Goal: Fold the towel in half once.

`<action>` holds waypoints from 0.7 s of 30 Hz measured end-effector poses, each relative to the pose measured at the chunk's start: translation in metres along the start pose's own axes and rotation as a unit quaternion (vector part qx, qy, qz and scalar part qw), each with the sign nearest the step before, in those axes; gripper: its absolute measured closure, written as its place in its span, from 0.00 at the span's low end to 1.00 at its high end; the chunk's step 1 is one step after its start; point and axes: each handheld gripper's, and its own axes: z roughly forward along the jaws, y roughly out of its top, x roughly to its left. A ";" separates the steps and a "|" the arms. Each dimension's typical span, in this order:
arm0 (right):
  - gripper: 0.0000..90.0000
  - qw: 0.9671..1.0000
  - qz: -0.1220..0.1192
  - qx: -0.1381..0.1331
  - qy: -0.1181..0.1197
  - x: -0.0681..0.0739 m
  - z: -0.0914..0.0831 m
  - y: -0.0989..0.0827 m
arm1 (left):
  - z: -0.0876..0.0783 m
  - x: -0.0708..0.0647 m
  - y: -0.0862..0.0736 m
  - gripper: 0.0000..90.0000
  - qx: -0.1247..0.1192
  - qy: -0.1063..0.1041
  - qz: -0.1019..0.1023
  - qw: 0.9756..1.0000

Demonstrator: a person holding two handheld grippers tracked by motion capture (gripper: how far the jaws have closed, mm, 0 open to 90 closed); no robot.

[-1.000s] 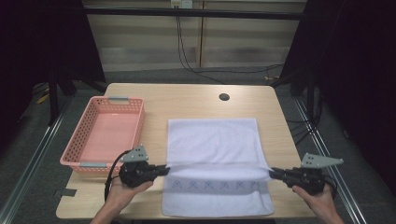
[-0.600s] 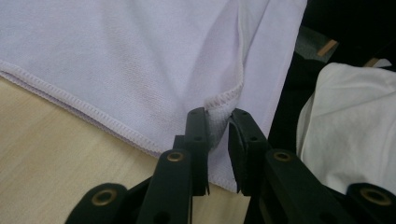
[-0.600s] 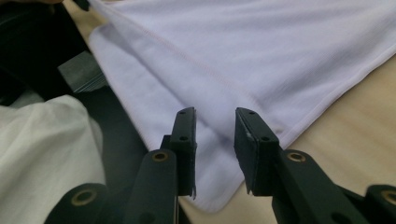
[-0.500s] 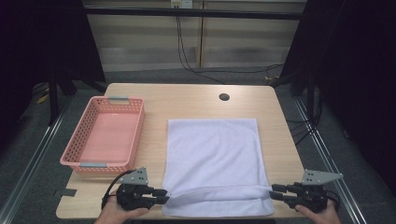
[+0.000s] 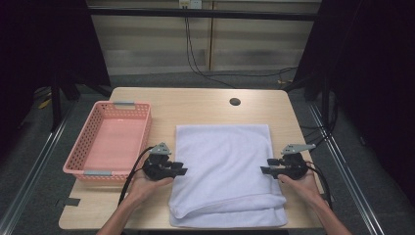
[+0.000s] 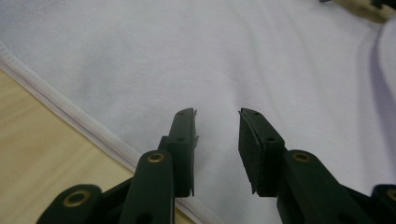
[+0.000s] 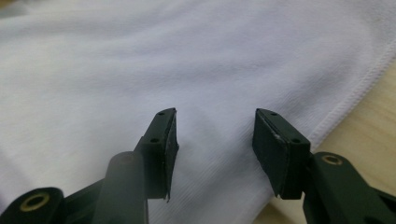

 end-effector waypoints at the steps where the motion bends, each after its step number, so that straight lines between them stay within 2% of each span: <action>1: 0.55 1.000 -0.003 0.004 -0.015 -0.003 0.006 0.000 | 0.003 0.003 0.000 0.74 0.001 0.005 -0.007 1.000; 2: 0.55 1.000 -0.002 0.012 -0.015 -0.004 0.009 0.000 | 0.006 0.003 -0.001 0.73 0.004 0.006 -0.016 1.000; 3: 0.56 1.000 -0.011 0.008 -0.017 -0.003 0.010 -0.001 | 0.007 0.001 -0.001 0.73 0.018 0.008 -0.009 1.000; 4: 0.56 1.000 -0.015 0.012 -0.020 -0.002 0.009 -0.002 | 0.008 -0.004 -0.002 0.73 0.018 0.015 -0.003 1.000; 5: 0.56 0.999 -0.019 0.018 -0.024 0.001 0.007 -0.003 | 0.008 -0.009 -0.003 0.70 0.020 0.020 -0.006 1.000; 6: 0.56 0.999 -0.024 0.020 -0.025 0.003 0.005 -0.005 | 0.007 -0.012 -0.004 0.67 0.024 0.016 -0.003 1.000; 8: 0.58 0.999 -0.018 0.021 -0.017 0.008 -0.001 -0.011 | 0.004 -0.017 -0.007 0.68 0.030 0.008 0.007 0.999; 10: 0.61 1.000 -0.016 0.025 -0.011 0.013 -0.009 -0.018 | 0.000 -0.021 -0.012 0.70 0.026 0.002 0.000 1.000; 12: 0.62 1.000 -0.014 0.024 -0.004 0.017 -0.016 -0.026 | -0.004 -0.026 -0.016 0.71 0.034 0.000 0.013 0.999; 14: 0.63 1.000 -0.014 0.027 0.000 0.022 -0.023 -0.032 | -0.008 -0.034 -0.020 0.71 0.040 -0.002 0.013 0.999; 15: 0.64 0.999 -0.020 0.029 0.000 0.025 -0.026 -0.036 | -0.009 -0.040 -0.022 0.68 0.046 0.000 0.017 0.999; 17: 0.64 0.999 -0.014 0.030 0.001 0.029 -0.030 -0.040 | -0.012 -0.051 -0.025 0.66 0.055 0.006 0.037 0.998; 18: 0.64 0.999 -0.016 0.030 0.003 0.032 -0.032 -0.042 | -0.014 -0.053 -0.028 0.65 0.053 -0.002 0.037 0.998; 20: 0.64 0.999 -0.015 0.030 0.002 0.035 -0.034 -0.045 | -0.019 -0.053 -0.034 0.66 0.052 -0.021 0.019 0.998; 21: 0.64 0.999 -0.015 0.033 0.006 0.036 -0.036 -0.046 | -0.020 -0.054 -0.035 0.68 0.053 -0.027 0.016 0.998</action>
